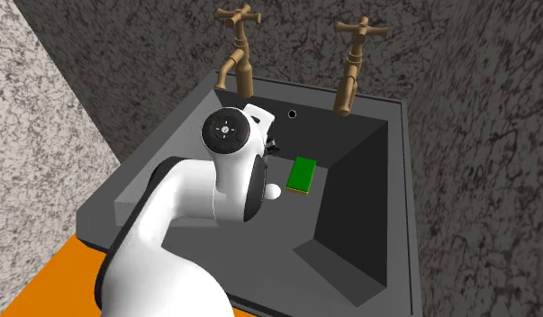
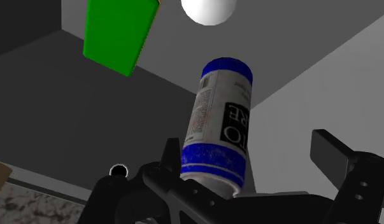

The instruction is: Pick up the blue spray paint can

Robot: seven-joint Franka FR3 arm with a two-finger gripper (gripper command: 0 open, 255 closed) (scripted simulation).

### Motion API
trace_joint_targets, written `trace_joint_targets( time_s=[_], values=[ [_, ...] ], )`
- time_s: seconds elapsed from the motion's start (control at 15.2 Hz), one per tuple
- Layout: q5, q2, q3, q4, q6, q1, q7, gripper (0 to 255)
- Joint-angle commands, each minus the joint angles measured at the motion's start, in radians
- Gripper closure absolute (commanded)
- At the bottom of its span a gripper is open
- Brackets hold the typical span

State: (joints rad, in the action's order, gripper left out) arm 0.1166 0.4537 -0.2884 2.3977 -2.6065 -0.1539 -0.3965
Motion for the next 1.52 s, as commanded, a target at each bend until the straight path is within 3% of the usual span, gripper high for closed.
trace_joint_targets(
  time_s=[0.0, 0.26, 0.46, 0.79, 0.99, 1.12, 1.19, 1.45],
  values=[
    [-0.036, -0.055, -0.038, -0.027, -0.095, -0.042, -0.057, 0],
    [-0.170, -0.164, -0.149, -0.106, -0.248, -0.175, -0.222, 0],
    [-0.346, -0.240, -0.280, -0.183, -0.336, -0.337, -0.411, 0],
    [-0.420, -0.259, -0.327, -0.155, -0.389, -0.392, -0.481, 0],
    [-0.496, -0.276, -0.380, -0.132, -0.432, -0.454, -0.552, 0],
    [-0.495, -0.276, -0.380, -0.131, -0.432, -0.455, -0.552, 0],
    [-0.494, -0.275, -0.380, -0.130, -0.433, -0.454, -0.551, 255],
    [-0.491, -0.274, -0.377, -0.130, -0.433, -0.452, -0.548, 255]
  ],
)
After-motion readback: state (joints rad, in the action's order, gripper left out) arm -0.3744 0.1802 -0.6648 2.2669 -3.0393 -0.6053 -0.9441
